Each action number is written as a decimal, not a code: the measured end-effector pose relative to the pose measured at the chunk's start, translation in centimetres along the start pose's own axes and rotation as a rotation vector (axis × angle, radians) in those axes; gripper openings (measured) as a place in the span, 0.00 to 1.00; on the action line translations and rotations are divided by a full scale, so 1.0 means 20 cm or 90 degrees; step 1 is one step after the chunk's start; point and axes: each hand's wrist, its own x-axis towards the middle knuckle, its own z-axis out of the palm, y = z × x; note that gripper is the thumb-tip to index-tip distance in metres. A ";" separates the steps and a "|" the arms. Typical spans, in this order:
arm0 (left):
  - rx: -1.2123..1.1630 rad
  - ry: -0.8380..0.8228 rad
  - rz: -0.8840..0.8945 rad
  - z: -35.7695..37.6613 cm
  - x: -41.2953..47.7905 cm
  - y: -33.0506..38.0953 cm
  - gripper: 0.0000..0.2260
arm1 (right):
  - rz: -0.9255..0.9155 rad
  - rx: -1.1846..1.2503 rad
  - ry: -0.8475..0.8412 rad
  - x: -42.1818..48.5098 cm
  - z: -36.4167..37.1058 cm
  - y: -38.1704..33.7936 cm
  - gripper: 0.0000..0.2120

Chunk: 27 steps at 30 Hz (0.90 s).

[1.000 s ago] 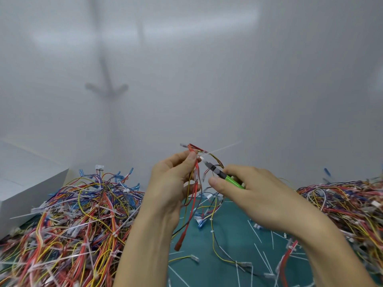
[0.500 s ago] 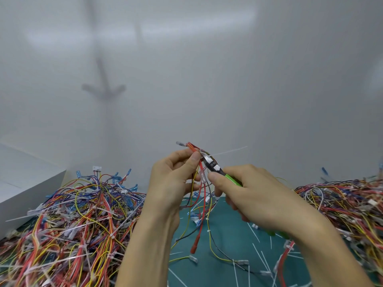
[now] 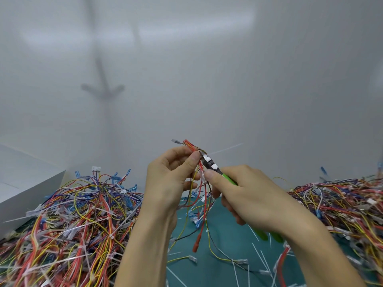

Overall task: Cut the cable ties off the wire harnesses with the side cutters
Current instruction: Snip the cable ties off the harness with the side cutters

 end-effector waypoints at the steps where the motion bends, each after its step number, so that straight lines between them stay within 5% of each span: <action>1: 0.001 -0.002 0.001 0.00 0.00 0.00 0.02 | 0.001 0.001 0.001 0.00 0.00 0.00 0.27; 27: 0.004 -0.022 0.004 -0.02 0.00 0.00 0.02 | -0.013 0.024 -0.018 0.00 -0.02 0.03 0.25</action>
